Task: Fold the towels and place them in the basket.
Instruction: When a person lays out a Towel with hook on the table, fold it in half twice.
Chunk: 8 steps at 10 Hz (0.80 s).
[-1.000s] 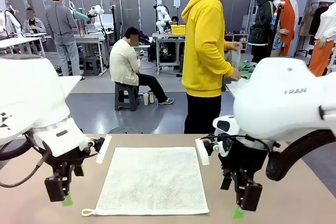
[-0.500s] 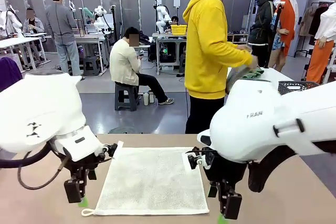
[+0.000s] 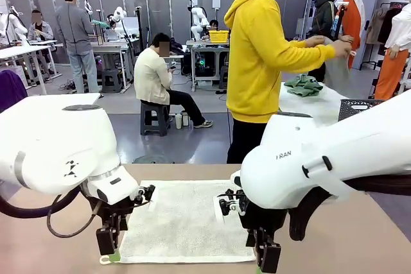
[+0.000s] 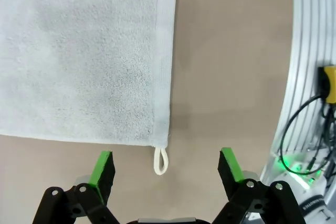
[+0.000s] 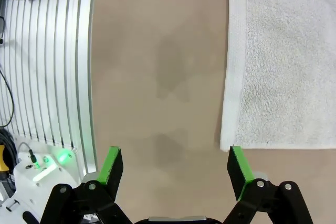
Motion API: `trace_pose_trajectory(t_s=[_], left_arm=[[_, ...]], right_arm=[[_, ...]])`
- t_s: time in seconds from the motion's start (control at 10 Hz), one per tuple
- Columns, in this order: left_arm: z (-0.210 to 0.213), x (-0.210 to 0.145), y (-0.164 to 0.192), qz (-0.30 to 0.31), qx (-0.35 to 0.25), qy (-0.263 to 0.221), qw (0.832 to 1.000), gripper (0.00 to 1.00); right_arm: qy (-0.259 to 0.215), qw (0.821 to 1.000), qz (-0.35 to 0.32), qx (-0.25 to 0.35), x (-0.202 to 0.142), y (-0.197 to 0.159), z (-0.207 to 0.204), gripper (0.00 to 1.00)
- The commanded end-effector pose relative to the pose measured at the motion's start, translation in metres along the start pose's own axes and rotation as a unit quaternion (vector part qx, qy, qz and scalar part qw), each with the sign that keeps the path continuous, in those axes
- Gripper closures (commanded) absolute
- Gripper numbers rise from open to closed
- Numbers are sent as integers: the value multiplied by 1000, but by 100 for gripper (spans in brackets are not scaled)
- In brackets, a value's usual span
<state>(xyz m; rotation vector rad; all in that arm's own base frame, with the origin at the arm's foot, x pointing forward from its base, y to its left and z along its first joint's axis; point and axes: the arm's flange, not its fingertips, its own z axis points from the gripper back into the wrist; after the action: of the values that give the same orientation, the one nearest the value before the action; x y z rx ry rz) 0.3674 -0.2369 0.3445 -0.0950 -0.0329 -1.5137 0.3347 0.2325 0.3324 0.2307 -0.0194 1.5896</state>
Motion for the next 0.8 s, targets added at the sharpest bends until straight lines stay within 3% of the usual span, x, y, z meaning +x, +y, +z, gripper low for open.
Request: trace_pose_trajectory(t_s=[0.0,0.7], left_arm=[[-9,5,8,14,-10,-2,1000,0],[-38,-3,6,32,-37,10,999,0]], right_arm=[[8,1000,-7,4,11,-13,-10,0],[40,998,-36,-30,13,-42,-26,0]])
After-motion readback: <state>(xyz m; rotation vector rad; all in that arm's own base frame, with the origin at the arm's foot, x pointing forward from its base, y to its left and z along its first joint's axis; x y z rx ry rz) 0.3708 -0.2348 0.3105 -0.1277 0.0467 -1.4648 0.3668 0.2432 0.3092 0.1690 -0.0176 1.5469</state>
